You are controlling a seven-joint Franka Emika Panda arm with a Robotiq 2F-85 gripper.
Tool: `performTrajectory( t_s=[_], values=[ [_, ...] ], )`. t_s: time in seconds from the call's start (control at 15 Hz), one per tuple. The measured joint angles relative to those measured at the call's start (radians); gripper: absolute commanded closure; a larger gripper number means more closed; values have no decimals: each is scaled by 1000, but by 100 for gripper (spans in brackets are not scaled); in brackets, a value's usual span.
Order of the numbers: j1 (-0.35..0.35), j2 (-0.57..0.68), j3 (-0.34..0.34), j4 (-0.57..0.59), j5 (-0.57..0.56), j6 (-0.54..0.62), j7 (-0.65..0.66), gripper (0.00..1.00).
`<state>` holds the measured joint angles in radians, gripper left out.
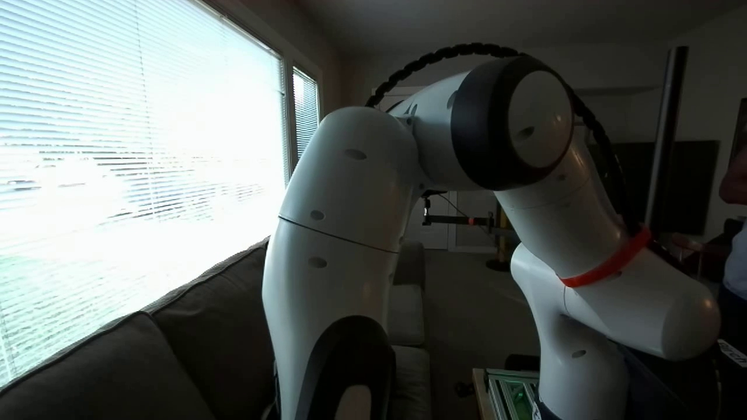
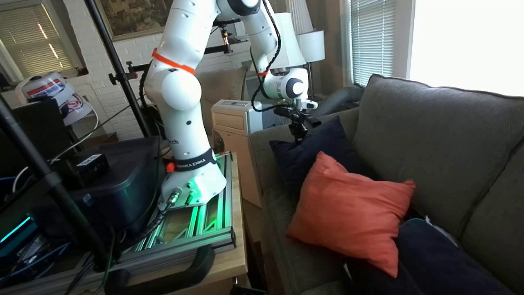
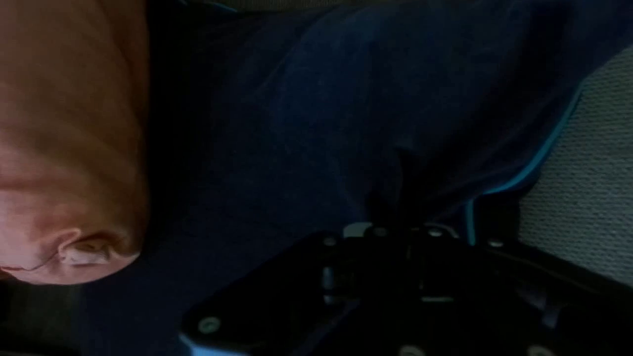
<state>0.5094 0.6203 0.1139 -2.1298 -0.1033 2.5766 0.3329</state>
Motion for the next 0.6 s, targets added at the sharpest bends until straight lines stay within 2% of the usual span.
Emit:
performTrajectory(
  t_s=[0.33, 0.6],
  values=[
    [-21, -4, -20, 12, 9, 0, 75, 99],
    [-51, -31, -20, 13, 31, 0, 83, 99]
  ],
)
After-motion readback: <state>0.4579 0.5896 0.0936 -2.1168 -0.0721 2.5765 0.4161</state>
